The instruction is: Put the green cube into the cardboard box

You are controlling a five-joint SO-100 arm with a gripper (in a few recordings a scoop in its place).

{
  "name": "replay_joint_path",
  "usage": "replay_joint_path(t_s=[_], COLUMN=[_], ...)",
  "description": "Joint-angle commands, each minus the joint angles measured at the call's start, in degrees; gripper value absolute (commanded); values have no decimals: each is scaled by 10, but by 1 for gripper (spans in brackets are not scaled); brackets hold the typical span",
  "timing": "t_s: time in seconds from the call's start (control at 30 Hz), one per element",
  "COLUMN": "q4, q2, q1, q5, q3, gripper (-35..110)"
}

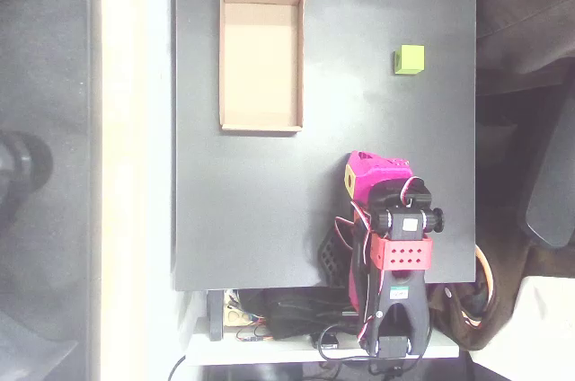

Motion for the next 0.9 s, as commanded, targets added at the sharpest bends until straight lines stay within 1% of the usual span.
replay_joint_path(t_s=[0.0,0.87], q4=[11,15], q2=[3,-4], q1=[-5,-11], q5=[52,54], q3=[7,-1], gripper=[1,1])
